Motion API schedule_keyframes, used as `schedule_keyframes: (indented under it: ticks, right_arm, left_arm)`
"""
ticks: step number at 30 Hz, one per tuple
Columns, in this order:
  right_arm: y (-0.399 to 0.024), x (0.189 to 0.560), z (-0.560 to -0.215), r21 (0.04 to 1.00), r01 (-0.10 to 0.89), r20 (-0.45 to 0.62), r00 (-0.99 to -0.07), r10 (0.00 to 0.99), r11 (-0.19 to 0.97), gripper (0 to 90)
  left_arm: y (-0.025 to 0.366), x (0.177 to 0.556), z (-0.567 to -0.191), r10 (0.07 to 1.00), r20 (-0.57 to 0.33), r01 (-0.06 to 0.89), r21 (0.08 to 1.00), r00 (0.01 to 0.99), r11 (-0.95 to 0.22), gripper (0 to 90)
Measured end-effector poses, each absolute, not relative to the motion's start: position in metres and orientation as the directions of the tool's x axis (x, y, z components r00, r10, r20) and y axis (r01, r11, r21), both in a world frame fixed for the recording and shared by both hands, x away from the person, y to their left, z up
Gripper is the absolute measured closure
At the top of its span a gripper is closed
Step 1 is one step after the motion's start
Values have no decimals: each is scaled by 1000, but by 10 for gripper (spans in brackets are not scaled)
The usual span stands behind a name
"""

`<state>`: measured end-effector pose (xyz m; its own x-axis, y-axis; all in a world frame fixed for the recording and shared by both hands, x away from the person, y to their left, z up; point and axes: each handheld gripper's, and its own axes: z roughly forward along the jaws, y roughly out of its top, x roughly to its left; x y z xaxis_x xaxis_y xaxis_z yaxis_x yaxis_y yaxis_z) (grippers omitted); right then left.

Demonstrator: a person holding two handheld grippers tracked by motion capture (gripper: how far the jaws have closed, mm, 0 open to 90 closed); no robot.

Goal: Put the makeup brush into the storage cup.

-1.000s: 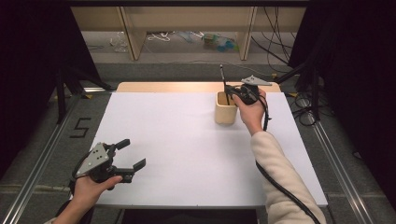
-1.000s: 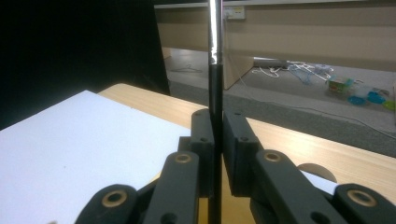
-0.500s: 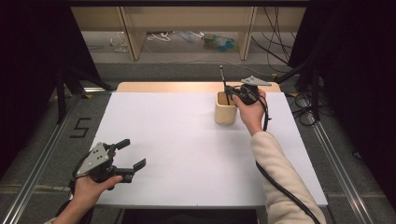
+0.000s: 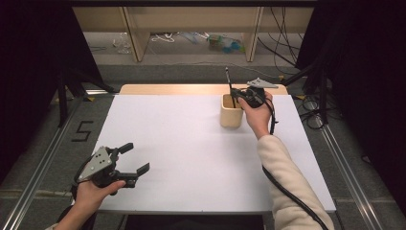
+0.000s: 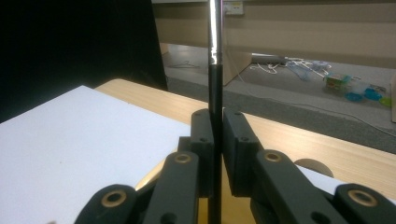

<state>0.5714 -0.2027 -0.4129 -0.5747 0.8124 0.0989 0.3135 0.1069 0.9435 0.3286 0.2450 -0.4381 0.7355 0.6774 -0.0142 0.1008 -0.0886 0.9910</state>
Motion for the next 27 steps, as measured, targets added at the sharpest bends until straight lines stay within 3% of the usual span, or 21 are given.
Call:
schedule_keyframes:
  ticks: [9, 14, 17, 27]
  right_arm:
    - [-203, 571, -413, 944, 312, 100, -571, 815, 103, 797]
    - [-202, 573, -412, 955, 289, 113, -562, 819, 66, 494]
    - [-203, 572, -409, 956, 278, 83, -563, 822, 93, 359]
    - [-207, 566, -406, 951, 278, 51, -574, 817, 137, 271]
  left_arm:
    - [245, 329, -438, 678, -14, 100, 991, 735, -88, 70]
    - [245, 328, -438, 678, -13, 99, 991, 735, -88, 70]
    - [245, 329, -438, 677, -12, 97, 991, 736, -88, 70]
    - [245, 329, -438, 679, -9, 96, 991, 734, -90, 70]
